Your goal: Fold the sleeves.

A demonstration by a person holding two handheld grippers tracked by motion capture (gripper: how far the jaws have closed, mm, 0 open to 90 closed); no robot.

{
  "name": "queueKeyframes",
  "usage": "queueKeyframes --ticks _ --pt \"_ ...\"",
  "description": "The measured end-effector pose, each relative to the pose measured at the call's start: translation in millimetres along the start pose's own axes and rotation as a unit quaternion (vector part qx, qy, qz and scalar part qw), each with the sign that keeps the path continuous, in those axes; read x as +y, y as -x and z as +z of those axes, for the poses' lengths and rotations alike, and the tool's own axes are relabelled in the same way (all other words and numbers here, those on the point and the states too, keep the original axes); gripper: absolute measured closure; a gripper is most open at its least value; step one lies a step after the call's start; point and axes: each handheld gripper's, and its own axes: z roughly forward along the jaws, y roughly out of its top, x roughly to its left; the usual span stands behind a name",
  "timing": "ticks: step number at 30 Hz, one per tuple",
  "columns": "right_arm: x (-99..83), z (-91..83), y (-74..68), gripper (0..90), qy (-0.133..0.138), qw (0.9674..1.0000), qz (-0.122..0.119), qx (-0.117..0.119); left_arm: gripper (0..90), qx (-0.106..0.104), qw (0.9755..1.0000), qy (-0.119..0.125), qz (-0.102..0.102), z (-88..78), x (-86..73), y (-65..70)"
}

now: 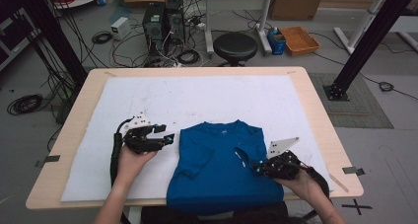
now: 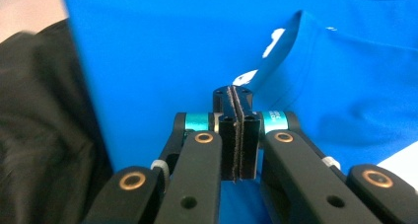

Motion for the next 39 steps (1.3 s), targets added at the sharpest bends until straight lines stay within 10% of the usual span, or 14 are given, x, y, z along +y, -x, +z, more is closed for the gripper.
queueKeyframes --ticks 8,14,20,30,39 --pt "-5.0 -2.1 4.7 78.1 -0.007 0.9991 -0.015 0.038 44.3 0.000 1.0000 0.000 0.002 0.6 0.1 0.7" --pt "0.4 -17.8 14.7 58.5 0.042 0.9991 0.009 -0.003 44.2 0.008 1.0000 0.006 0.002 -1.0 2.8 0.8" --pt "11.1 -39.6 39.0 44.5 0.122 0.9887 0.058 -0.065 44.2 0.011 0.9997 0.011 0.018 -1.6 10.8 6.0" --pt "21.8 -57.8 65.7 39.0 0.176 0.9728 0.092 -0.119 43.3 0.004 0.9994 0.018 0.029 1.2 19.1 12.3" --pt "6.1 -59.0 68.3 39.0 0.169 0.9719 0.105 -0.125 43.1 0.000 0.9994 0.015 0.031 4.7 18.7 16.1"
